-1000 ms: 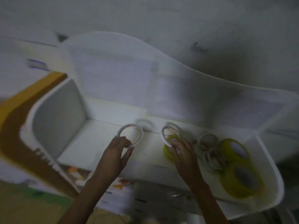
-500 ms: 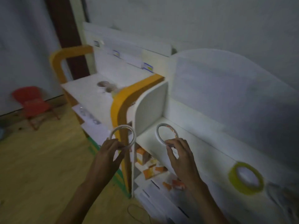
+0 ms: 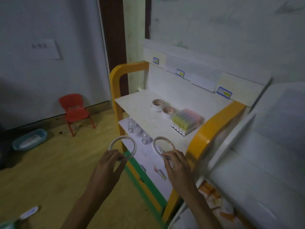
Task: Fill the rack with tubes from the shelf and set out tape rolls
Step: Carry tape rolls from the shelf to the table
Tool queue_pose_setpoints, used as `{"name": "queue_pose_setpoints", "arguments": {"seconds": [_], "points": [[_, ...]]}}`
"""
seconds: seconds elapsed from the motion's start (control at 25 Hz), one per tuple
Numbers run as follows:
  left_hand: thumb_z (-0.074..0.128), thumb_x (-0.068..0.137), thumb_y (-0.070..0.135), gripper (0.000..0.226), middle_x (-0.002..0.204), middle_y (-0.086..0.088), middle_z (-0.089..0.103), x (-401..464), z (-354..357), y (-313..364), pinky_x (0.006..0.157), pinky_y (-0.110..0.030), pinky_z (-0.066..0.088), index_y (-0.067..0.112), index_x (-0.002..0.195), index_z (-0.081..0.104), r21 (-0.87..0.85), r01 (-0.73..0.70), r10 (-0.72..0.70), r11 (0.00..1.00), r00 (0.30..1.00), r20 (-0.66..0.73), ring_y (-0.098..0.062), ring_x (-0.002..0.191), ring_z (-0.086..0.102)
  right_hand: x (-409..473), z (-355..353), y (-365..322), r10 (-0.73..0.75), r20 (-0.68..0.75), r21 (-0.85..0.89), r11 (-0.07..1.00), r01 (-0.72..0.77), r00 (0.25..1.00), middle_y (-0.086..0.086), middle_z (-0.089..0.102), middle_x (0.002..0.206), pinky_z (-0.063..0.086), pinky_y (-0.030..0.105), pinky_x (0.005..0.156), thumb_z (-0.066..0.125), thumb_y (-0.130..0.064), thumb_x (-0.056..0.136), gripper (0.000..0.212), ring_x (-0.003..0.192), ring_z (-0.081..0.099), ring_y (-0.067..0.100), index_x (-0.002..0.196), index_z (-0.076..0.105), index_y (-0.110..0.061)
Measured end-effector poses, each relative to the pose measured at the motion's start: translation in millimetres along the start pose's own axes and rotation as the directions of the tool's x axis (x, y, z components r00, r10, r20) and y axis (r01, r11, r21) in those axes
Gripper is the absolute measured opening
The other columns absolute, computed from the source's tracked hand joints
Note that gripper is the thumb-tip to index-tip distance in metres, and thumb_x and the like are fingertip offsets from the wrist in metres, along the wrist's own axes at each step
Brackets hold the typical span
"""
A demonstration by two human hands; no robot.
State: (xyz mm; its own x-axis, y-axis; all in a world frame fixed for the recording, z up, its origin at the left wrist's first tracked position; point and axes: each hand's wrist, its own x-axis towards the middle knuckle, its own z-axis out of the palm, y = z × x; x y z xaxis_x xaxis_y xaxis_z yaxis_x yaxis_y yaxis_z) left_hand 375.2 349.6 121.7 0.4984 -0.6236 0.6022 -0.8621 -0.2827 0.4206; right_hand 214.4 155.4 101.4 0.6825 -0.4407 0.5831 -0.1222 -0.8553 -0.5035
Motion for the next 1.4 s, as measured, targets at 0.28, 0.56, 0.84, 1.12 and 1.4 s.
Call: {"name": "queue_pose_setpoints", "arguments": {"seconds": [0.28,0.56,0.84,1.12,1.4], "points": [[0.08,0.075,0.006,0.021,0.084,0.005,0.061,70.6,18.9,-93.6,0.068,-0.019,0.041,0.015,0.081,0.062,-0.109,-0.024,0.035,0.994,0.994,0.099,-0.006,0.082,0.052,68.8,67.5,8.6,0.168,-0.006,-0.071,0.983,-0.168,0.986,-0.007,0.056,0.101,0.045,0.019,0.075,0.059,-0.012,0.093,0.012,0.094,0.056,0.01,0.104,0.063,-0.018],[0.076,0.08,0.009,0.016,0.082,0.005,0.06,163.3,98.2,-155.1,0.072,-0.023,0.046,0.014,0.081,0.061,-0.222,-0.098,0.134,0.97,0.979,0.152,-0.007,0.079,0.053,134.7,115.7,69.6,0.309,-0.104,-0.1,0.942,-0.319,0.945,-0.012,0.056,0.097,0.042,0.01,0.077,0.059,-0.011,0.092,0.013,0.091,0.052,0.002,0.1,0.064,-0.02],[0.066,0.088,0.025,0.013,0.084,0.006,0.058,274.6,196.4,-199.6,0.069,-0.029,0.049,0.017,0.083,0.058,-0.274,-0.172,0.247,0.946,0.932,0.266,-0.01,0.08,0.053,205.2,148.5,138.5,0.385,-0.265,-0.162,0.886,-0.434,0.884,-0.009,0.056,0.093,0.042,0.02,0.077,0.05,-0.024,0.094,0.015,0.088,0.051,0.007,0.096,0.064,-0.019],[0.067,0.087,0.026,0.012,0.09,-0.001,0.061,345.2,270.3,-207.2,0.068,-0.037,0.052,0.018,0.089,0.058,-0.339,-0.219,0.349,0.915,0.852,0.391,-0.017,0.083,0.055,237.2,173.6,165.2,0.361,-0.368,-0.382,0.782,-0.493,0.857,0.012,0.063,0.102,0.039,0.028,0.086,0.044,-0.019,0.096,0.024,0.098,0.051,0.023,0.094,0.065,-0.007],[0.048,0.088,0.037,0.028,0.091,-0.005,0.059,381.6,315.8,-216.3,0.072,-0.031,0.045,0.012,0.091,0.059,-0.431,-0.3,0.483,0.851,0.769,0.419,-0.021,0.086,0.052,251.5,203.3,177.9,0.46,-0.442,-0.433,0.642,-0.632,0.77,0.009,0.059,0.09,0.04,0.028,0.072,0.046,-0.018,0.094,0.019,0.086,0.053,0.027,0.092,0.063,-0.009]]}}
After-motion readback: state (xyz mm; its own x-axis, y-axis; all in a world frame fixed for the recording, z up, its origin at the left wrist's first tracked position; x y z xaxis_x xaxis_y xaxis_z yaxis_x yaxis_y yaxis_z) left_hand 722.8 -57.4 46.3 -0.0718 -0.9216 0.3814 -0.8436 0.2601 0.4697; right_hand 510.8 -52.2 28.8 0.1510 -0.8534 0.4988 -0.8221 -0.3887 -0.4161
